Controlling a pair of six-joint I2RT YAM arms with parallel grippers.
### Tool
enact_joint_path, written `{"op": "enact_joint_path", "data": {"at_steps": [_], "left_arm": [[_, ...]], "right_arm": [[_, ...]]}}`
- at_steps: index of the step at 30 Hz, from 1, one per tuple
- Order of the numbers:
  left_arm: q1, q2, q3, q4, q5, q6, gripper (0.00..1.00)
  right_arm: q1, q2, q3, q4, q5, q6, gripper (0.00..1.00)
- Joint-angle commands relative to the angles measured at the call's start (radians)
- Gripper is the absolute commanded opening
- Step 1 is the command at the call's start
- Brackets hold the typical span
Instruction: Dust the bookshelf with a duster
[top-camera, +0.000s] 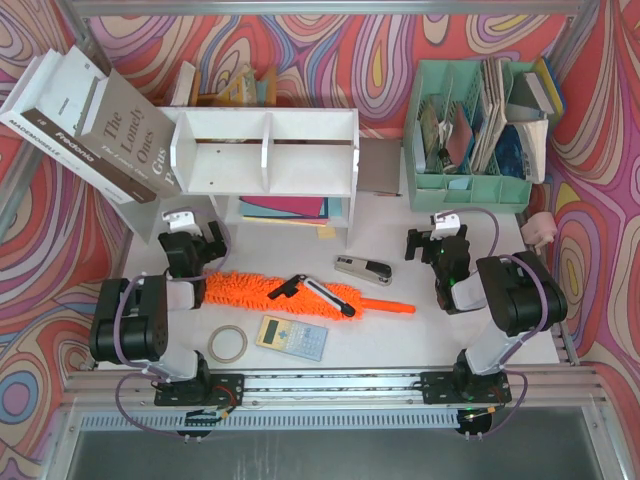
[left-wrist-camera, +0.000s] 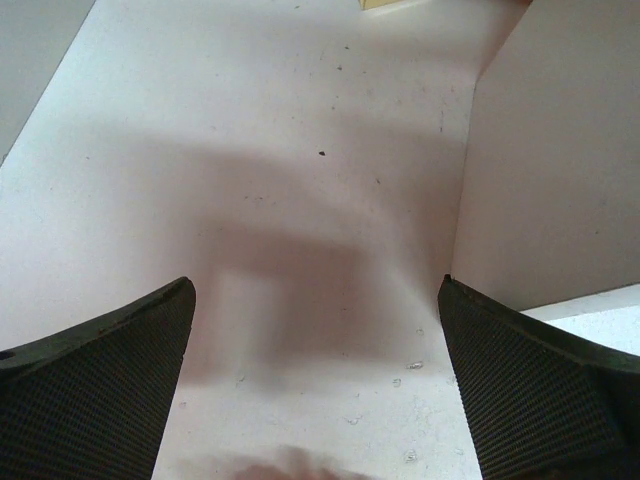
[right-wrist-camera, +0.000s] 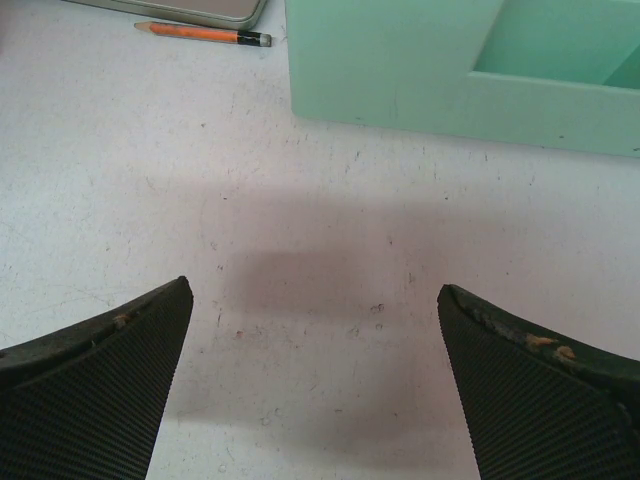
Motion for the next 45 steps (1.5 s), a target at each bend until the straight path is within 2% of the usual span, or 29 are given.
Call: {"op": "enact_joint_path", "data": {"at_steps": [1,14,23,27,30,34,37,39,42,43,45], "left_arm": [[-0.007,0.013,0.012,-0.005,0.003,0.021,0.98],[-0.007,0.009,-0.003,0.019,0.005,0.022,0.98],[-0.007,-0.014,-0.207,0.399,0.025,0.028,0.98],[-0.028,-0.102,-0.277,0.451,-0.027,0.030,0.98],[-0.123,-0.253,-0.301,0.352,-0.161,0.079,0.98],[-0.229,-0.544,-0.296,0.072,-0.287,0.095,0.98],[-0.286,-0.770,-0.283,-0.116,-0.365,0.082,0.98],[-0.309,-0.921,-0.273,-0.276,-0.400,0.029,0.98],[-0.311,-1.131,-0.272,-0.454,-0.362,-0.062,0.98],[-0.311,-1.176,-0.272,-0.484,-0.344,-0.086,0.98],[-0.310,-1.256,-0.270,-0.570,-0.325,-0.149,0.98]], "right_arm": [[-0.004,0.000,0.017,0.044,-0.004,-0.003,0.99],[-0.005,-0.001,0.018,0.043,-0.007,-0.001,0.99],[-0.004,-0.013,-0.007,0.080,-0.022,-0.018,0.99],[-0.001,-0.076,-0.053,0.117,-0.036,-0.032,0.99],[0.041,-0.158,-0.049,0.033,0.017,-0.062,0.99],[0.124,-0.274,-0.052,-0.056,0.089,-0.114,0.99],[0.165,-0.384,-0.038,-0.168,0.057,-0.080,0.99],[0.177,-0.459,-0.029,-0.260,-0.005,-0.013,0.99],[0.178,-0.599,-0.003,-0.406,-0.059,0.146,0.99],[0.178,-0.627,0.009,-0.459,-0.018,0.234,0.99],[0.176,-0.672,0.062,-0.687,0.143,0.458,0.99]]}}
